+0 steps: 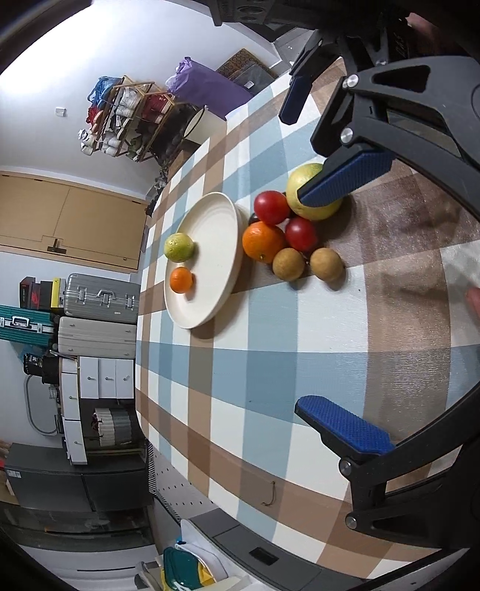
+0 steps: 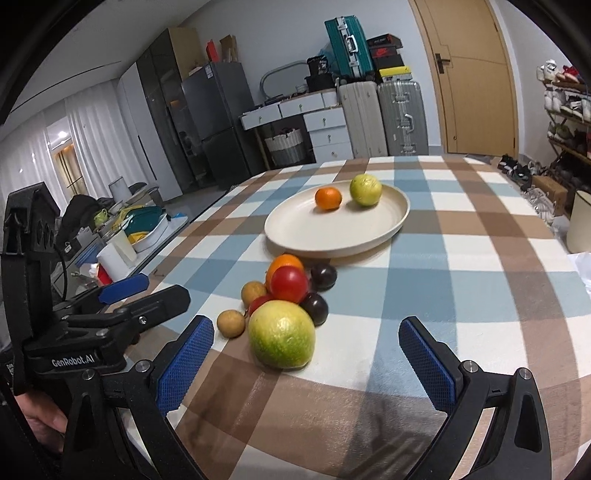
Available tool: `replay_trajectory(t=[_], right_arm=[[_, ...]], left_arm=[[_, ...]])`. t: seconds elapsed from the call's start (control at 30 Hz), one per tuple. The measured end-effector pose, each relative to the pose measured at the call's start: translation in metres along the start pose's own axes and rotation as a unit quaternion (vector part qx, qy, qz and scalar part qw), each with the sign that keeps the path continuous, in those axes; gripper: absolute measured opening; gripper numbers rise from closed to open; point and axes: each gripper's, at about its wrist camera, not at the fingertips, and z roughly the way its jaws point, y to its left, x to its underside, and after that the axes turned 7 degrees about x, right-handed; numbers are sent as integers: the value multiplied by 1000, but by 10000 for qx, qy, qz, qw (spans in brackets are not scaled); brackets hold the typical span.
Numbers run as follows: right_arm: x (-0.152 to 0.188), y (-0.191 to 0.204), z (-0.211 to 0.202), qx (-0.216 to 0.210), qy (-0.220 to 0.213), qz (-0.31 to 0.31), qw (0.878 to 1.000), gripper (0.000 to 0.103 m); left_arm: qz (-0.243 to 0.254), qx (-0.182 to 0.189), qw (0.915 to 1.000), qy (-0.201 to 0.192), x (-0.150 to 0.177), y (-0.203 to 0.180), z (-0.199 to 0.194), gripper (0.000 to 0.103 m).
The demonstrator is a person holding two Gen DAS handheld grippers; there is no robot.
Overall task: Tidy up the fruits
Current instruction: 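Withdraw the left gripper from the plate back toward the fruit cluster, then grasp another orange with the left gripper while the right gripper holds the pomelo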
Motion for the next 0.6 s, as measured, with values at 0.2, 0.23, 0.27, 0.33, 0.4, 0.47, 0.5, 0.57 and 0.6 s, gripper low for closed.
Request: replay_trajectory(t=[0.2, 0.23, 0.27, 0.33, 0.4, 0.47, 0.5, 0.57, 0.6], right_arm=[[4, 6, 14, 14, 278, -125, 9995, 102], [4, 7, 16, -21, 323, -125, 9994, 102], [4, 7, 17, -39, 351, -132, 9993, 102], [4, 9, 20, -53, 408, -169, 9990, 102], [3, 10, 24, -70, 482, -210, 9986, 102], [1, 12, 27, -114, 545, -213, 9982, 100], [1, 12, 28, -145, 567, -211, 9981, 99], [0, 14, 32, -189, 631, -210, 9976, 95], [0, 14, 34, -182, 671, -206, 9974, 91]], left_arm=[[-105, -20, 9999, 83, 5, 8, 5, 102], [-131, -28, 9999, 89, 6, 9, 6, 102], [-150, -43, 9998, 90, 6, 11, 6, 102], [-191, -62, 9998, 81, 6, 14, 7, 102], [-221, -73, 9997, 65, 7, 17, 7, 102], [-260, -92, 9996, 43, 8, 20, 7, 102], [-278, -96, 9996, 47, 7, 23, 8, 102], [-303, -94, 9995, 78, 9, 27, 9, 102], [-325, -91, 9994, 83, 10, 29, 9, 102]])
